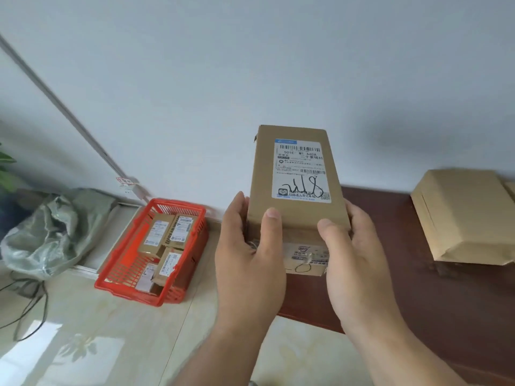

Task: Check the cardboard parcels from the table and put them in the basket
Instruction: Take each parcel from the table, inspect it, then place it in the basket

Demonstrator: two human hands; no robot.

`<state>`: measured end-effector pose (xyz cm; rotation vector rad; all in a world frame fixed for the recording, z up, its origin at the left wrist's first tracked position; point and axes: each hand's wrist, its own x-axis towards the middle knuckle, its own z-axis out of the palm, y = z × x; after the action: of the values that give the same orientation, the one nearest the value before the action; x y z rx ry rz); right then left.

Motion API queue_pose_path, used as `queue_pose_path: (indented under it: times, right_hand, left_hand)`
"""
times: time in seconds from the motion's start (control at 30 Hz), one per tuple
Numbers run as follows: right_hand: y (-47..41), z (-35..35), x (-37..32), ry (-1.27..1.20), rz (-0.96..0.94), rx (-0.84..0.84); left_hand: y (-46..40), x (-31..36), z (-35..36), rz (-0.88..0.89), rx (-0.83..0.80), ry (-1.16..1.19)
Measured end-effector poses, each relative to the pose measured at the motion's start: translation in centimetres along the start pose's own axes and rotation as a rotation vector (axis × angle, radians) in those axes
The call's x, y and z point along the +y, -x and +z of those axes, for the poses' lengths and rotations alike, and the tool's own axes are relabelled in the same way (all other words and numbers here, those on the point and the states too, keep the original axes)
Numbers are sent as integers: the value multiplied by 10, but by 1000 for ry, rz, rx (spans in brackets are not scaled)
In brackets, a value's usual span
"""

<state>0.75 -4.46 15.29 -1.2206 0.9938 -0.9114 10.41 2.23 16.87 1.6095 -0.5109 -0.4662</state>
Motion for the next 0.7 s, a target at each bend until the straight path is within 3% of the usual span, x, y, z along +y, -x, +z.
queue_pose_path:
  times: [0.3,0.5,0.7]
  right_hand:
    - [0,7,-150,52,192,-133]
    - [-5,35,-186,97,194,-126]
    - [8,110,-199,146,216,-115]
  left_hand:
    - [-3,152,-11,-136,-2,-130]
    - [-20,181,-32,-182,29,-85]
    - [-54,184,-104,-229,27,-33]
